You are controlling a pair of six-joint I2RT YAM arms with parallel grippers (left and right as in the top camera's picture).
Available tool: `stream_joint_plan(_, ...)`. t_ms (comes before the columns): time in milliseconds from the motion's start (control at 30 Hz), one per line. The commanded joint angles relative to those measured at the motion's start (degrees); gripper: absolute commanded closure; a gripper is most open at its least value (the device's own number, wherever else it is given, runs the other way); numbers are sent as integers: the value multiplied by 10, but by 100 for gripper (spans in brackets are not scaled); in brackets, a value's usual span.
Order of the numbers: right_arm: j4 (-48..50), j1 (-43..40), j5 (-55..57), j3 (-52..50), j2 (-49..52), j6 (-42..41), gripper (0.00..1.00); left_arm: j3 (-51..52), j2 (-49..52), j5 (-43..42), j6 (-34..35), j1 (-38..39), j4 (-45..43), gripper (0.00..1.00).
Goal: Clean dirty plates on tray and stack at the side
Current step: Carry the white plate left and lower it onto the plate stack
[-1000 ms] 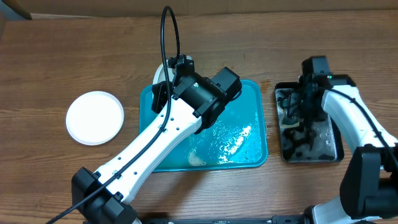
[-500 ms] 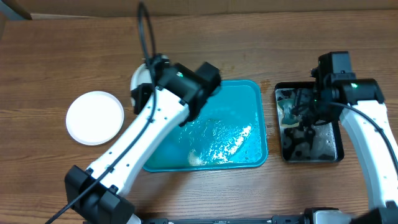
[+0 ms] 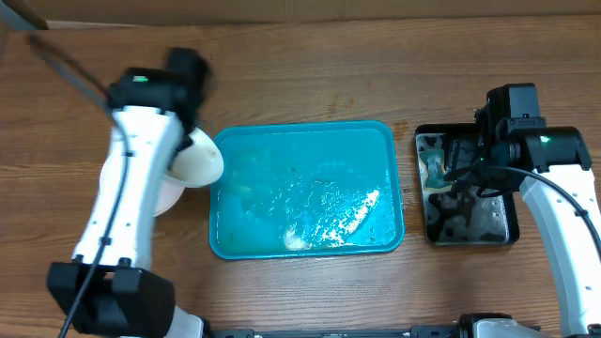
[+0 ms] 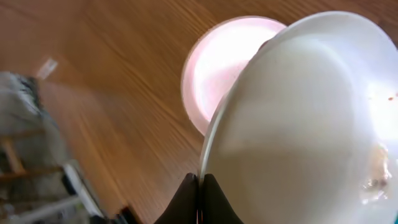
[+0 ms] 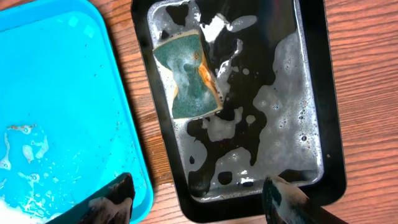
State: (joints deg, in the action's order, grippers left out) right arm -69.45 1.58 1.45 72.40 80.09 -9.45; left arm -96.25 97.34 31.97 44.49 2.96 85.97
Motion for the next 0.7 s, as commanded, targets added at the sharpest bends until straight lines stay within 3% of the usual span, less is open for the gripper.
stream_joint_plan(0, 3, -1, -3, 3, -5, -6, 32, -9, -19, -181, -129, -73, -30, 96)
stream_joint_plan(100, 4, -1, -3, 3, -5, -6, 32, -9, -19, -295, -190, -143, -55, 96)
stream_joint_plan(200, 7, -1, -3, 3, -5, -6, 32, -7, -19, -356, -226, -206, -64, 96)
stream_joint_plan(467, 9, -1, -3, 3, -5, -6, 32, 59, -19, -367, -236, -337, -106, 96)
stream_joint_plan(667, 9, -1, -3, 3, -5, -6, 32, 141, -18, -369, -219, -389, -168, 96)
